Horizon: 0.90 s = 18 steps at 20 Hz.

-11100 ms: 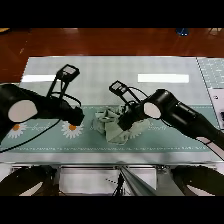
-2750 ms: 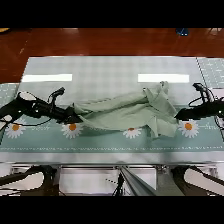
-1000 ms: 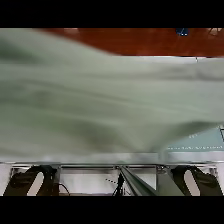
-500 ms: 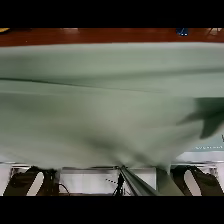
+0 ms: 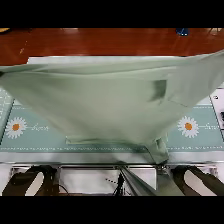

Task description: Fold the shirts.

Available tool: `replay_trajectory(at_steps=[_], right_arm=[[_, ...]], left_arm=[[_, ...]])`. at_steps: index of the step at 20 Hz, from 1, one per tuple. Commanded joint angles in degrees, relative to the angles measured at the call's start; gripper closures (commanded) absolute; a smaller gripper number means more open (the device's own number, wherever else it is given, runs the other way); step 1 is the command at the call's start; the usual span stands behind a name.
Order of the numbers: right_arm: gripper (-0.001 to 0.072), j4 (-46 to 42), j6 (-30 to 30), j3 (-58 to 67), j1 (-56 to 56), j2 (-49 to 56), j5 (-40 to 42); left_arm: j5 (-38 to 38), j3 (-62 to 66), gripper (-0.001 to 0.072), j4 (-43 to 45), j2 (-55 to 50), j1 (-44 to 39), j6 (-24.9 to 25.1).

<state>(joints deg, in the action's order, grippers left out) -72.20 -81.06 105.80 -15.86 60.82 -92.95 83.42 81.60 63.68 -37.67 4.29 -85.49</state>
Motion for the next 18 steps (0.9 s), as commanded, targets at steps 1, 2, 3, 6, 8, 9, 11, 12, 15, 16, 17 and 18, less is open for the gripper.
replay_trajectory(at_steps=[1, 2, 3, 6, 8, 9, 11, 12, 15, 16, 17, 18], right_arm=[[0.0689, 4.39, -0.11, 0.07, 0.02, 13.29, 1.22], [0.0689, 5.11, -0.02, 0.07, 0.02, 16.28, 2.32], [0.0689, 5.27, -0.04, 0.07, 0.02, 18.88, 3.98], [0.0689, 6.51, -0.07, 0.07, 0.02, 25.14, 11.80], [0.0689, 8.33, -0.11, 0.07, 0.02, 28.30, 16.98], [0.0689, 9.20, -0.33, 0.07, 0.02, 29.92, 19.04], [0.0688, 8.85, -1.16, 0.07, 0.02, 33.35, 19.93], [0.0689, 7.67, -1.18, 0.07, 0.02, 35.12, 18.95], [0.0688, 1.57, -1.16, 0.07, 0.02, 40.35, 12.87], [0.0687, 0.81, -0.94, 0.07, 0.02, 41.62, 11.56], [0.0684, 1.20, -0.39, 0.07, 0.02, 42.62, 10.80], [0.0633, 2.10, -0.15, 0.07, 0.02, 43.06, 10.67]], left_arm=[[-10.03, -9.31, 0.0679, -0.28, -7.72, -0.02, 1.05], [-11.54, -10.14, 0.0679, -0.46, -11.08, -0.02, 1.64], [-12.81, -10.29, 0.0679, -0.74, -14.88, -0.04, 2.84], [-17.53, -10.27, 0.0679, -3.96, -24.85, -0.04, 5.14], [-21.57, -10.27, 0.0679, -7.72, -29.99, -0.04, 6.99], [-23.71, -10.27, 0.0679, -9.11, -32.15, -0.04, 7.06], [-26.67, -10.27, 0.0679, -11.74, -36.39, -0.04, 7.04], [-26.75, -10.29, 0.0679, -12.31, -38.64, -0.04, 6.99], [-23.26, -10.29, 0.0679, -12.31, -45.13, -0.44, 6.80], [-22.01, -10.29, 0.0679, -12.41, -46.90, -0.81, 6.78], [-21.18, -10.29, 0.0679, -12.76, -48.35, -1.14, 6.80], [-20.79, -10.29, 0.0679, -12.96, -49.29, -1.40, 6.78]])
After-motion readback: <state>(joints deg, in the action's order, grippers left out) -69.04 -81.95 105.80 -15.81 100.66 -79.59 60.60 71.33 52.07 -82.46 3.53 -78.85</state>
